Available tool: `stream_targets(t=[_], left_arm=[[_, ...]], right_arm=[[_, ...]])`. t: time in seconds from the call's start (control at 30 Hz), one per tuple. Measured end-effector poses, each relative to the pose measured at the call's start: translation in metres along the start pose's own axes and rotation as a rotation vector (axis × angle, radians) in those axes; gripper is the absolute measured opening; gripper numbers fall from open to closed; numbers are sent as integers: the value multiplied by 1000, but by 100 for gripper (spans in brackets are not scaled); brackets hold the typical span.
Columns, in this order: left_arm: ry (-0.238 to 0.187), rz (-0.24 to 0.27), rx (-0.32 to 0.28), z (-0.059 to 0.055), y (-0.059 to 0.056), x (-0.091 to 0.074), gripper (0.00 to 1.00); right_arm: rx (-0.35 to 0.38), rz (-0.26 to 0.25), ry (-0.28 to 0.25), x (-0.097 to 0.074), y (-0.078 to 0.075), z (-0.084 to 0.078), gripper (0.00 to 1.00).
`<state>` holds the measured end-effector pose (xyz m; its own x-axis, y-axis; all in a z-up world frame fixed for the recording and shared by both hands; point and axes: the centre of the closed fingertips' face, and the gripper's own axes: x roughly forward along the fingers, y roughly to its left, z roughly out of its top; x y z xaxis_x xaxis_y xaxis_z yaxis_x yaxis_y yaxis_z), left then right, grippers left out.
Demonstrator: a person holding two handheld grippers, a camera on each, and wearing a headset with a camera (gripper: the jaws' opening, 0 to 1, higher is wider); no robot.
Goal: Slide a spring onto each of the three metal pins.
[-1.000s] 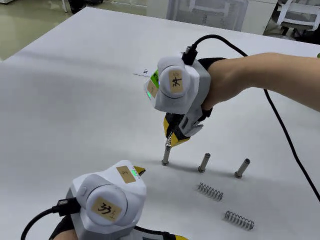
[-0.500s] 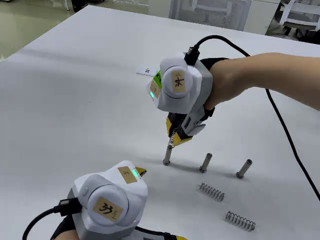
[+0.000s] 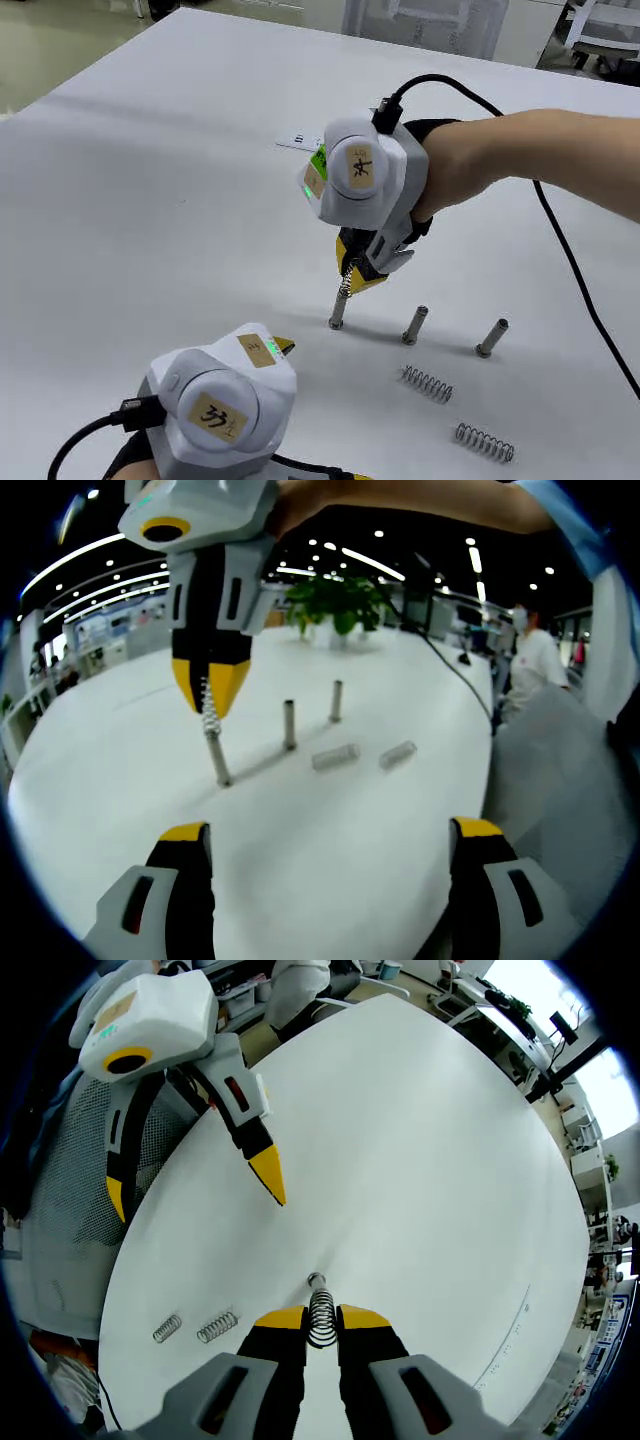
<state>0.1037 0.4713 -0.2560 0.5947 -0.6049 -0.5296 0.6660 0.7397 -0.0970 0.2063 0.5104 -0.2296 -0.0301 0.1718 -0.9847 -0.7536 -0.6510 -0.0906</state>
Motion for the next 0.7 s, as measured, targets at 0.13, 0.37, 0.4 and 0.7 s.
stream_targets(t=[0.13,0.37,0.4,0.7], left_arm=[[6,-6,0,-2,-1,0,100],[8,-10,-2,-2,-2,1,100],[8,-12,-3,-2,-2,1,100],[5,-11,-7,-3,-2,1,99]], right_arm=[[4,2,-3,1,1,1,13],[1,6,-2,1,1,3,13],[-2,7,0,1,1,3,13],[-14,26,26,7,7,2,13]])
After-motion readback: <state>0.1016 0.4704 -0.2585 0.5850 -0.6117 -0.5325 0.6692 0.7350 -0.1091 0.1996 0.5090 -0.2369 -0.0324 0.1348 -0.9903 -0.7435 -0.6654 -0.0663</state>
